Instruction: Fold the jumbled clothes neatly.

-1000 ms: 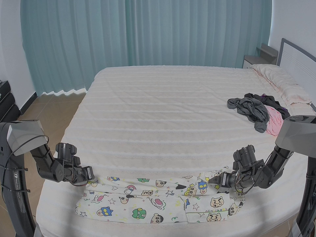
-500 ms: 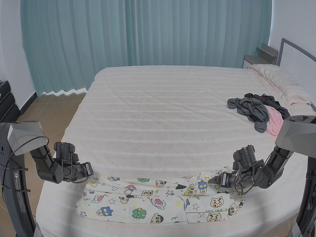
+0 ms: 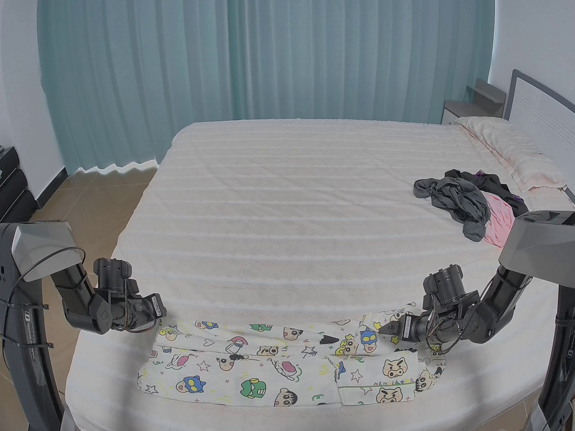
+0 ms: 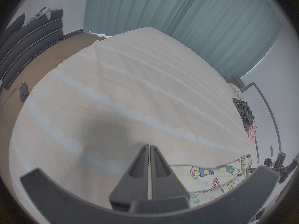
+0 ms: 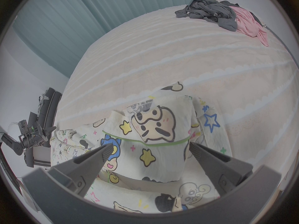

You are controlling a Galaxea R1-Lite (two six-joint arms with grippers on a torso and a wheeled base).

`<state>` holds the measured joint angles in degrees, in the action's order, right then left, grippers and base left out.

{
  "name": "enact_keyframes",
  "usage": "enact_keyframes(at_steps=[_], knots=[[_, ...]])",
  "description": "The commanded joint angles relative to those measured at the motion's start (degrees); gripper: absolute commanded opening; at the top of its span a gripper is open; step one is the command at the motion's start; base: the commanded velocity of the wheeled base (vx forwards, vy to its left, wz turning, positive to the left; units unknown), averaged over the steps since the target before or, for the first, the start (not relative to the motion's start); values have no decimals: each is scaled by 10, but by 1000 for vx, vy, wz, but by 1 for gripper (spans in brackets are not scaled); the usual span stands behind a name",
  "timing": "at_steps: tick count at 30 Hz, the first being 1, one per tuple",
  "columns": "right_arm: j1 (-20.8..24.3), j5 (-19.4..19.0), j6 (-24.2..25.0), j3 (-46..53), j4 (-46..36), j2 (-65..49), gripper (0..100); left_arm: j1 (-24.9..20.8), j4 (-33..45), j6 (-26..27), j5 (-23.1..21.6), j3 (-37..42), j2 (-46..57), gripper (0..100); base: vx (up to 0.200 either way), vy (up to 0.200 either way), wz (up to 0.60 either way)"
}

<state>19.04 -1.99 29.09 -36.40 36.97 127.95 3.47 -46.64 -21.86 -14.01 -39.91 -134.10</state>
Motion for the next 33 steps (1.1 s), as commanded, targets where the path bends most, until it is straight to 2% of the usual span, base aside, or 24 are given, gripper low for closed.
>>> enact_keyframes(at_steps=[1,2,3,10,11,15,16,18,19,22,23,24,31,33], knots=[[0,0,0,1,0,3,100,0,1,1,-1,8,7,0,0,0,0],[0,0,0,1,0,3,100,0,1,1,-1,8,7,0,0,0,0],[0,0,0,1,0,3,100,0,1,1,-1,8,7,100,0,0,0],[0,1,-1,1,0,5,100,0,-2,-13,-11,33,38,100,0,0,0],[1,0,-1,1,0,5,100,-4,-6,-21,-36,48,63,100,0,0,0],[1,1,-1,1,0,5,100,-17,-11,-40,-51,64,89,100,0,0,0],[1,1,-1,1,0,5,100,-45,-20,-68,-32,63,96,100,0,0,0],[1,1,-1,1,0,5,100,-56,-27,-85,-16,63,98,100,0,0,0],[2,1,-1,0,0,5,100,-97,-47,-144,35,56,97,100,0,0,0],[7,1,-1,1,0,5,100,-152,-75,-220,89,42,93,100,0,0,0],[7,1,-1,1,0,5,100,-152,-75,-220,89,42,93,100,0,0,0],[8,1,-1,2,0,5,100,-178,-79,-235,108,40,85,100,0,0,0],[8,1,-1,2,0,6,100,-227,-80,-247,169,32,37,100,0,0,0],[8,1,-1,2,0,5,100,-240,-79,-250,173,37,31,100,0,0,0]])
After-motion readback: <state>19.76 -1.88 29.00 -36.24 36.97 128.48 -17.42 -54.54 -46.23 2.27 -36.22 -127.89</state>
